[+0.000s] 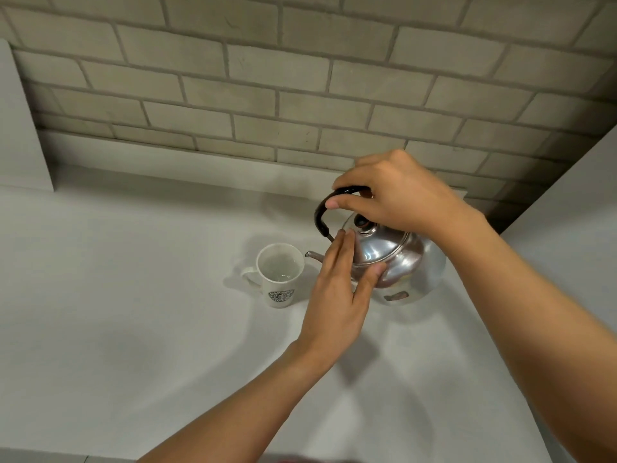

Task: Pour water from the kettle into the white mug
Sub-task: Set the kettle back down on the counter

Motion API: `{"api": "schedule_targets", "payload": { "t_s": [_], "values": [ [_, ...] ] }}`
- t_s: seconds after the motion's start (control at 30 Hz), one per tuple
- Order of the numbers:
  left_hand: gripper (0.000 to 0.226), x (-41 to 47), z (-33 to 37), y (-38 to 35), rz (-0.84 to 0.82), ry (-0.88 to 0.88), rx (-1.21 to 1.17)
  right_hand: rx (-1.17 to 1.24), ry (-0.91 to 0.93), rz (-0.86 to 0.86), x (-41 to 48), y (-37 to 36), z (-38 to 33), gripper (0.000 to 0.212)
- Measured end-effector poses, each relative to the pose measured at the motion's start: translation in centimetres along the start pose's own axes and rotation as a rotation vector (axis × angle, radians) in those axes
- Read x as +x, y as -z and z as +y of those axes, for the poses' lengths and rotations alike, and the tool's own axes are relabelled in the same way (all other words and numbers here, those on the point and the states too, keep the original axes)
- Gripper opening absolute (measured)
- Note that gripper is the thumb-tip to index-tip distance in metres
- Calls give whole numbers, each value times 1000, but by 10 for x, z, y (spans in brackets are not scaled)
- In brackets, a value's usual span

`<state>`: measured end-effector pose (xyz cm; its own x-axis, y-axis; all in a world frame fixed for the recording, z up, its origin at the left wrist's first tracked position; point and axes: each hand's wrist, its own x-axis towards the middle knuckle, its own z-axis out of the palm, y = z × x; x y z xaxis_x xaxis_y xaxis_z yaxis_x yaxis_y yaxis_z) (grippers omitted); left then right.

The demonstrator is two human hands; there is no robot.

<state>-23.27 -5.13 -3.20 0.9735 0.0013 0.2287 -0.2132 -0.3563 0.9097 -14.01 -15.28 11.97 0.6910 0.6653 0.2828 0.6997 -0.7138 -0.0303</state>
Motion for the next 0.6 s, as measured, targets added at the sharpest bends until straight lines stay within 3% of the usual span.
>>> {"api": "schedule_targets", "payload": {
  "t_s": [0.17,0.33,0.5,0.6],
  "values": [
    [73,-2,-2,2,-21,-3,106,80,-20,103,-14,-12,16,44],
    [60,-7,4,13,-83,-85,195,221,-103,245,-36,-25,29,37],
    [19,2,9,41,150,-256,228,390,-259,374,-58,-42,38,30],
    [24,26,18,52,186,-206,174,431,-280,423,-70,-52,41,27]
  ]
}}
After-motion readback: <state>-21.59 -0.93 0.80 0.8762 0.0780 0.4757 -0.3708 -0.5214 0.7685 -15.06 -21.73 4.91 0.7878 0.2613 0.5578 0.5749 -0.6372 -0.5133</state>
